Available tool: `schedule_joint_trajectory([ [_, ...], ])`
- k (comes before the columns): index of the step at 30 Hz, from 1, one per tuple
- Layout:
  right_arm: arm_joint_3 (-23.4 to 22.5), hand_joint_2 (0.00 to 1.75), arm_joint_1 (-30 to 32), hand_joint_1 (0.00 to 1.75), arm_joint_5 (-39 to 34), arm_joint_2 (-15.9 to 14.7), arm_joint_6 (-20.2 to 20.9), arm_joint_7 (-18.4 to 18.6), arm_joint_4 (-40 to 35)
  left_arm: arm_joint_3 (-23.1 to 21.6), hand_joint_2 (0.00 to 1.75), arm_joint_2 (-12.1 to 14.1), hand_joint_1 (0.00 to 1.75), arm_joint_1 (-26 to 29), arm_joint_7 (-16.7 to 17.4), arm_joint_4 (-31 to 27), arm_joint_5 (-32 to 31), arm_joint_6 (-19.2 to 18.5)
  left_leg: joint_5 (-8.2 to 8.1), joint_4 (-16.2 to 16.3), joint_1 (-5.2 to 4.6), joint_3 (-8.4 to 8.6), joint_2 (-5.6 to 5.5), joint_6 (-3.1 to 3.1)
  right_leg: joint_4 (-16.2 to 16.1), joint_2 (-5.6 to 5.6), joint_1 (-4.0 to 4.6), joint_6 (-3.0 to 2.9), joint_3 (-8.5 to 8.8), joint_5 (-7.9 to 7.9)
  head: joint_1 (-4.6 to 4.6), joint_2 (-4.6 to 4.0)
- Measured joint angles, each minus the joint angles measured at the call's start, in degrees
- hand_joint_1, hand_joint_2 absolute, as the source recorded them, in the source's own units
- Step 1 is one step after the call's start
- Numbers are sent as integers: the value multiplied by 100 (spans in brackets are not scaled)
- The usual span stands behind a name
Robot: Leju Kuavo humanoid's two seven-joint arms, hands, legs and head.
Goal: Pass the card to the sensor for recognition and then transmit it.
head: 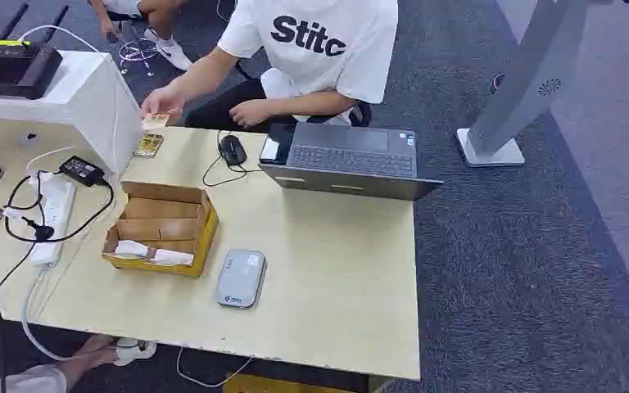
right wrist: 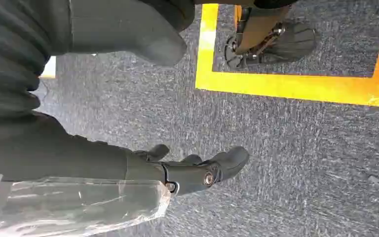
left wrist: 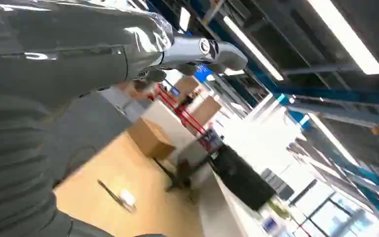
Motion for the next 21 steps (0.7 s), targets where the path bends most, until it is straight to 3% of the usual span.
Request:
schedule_joint_trajectory([
  [3,0,175,12,0,-15,0,2,-13,0,-521,175,-185,0,-240,166,81,-105,28,2,1,-1,-2,10,-1,1,14,0,6,0,5,2,0],
  [8,0,175,32,0,-17,0,11,-35,0,-865,175,-315,0,-361,179,122,-24,-2,1,4,-1,-3,27,-1,1,32,0,7,-7,9,-2,0],
  [12,-118,175,53,0,-464,2,313,-418,-7,-1244,175,-479,0,-424,59,101,-61,-122,1,4,1,-10,15,-1,1,21,0,7,-6,7,-2,0],
  [16,-291,175,95,0,-564,11,310,-542,-7,-1727,175,-660,0,-422,44,-143,-225,-131,2,4,1,-10,21,-1,1,27,0,8,-7,8,-2,0],
  [21,-411,175,147,0,-643,15,315,-549,-4,-2406,175,-800,0,-415,266,-527,-754,-201,1,5,-1,-15,18,-1,1,24,0,8,-5,8,2,0],
])
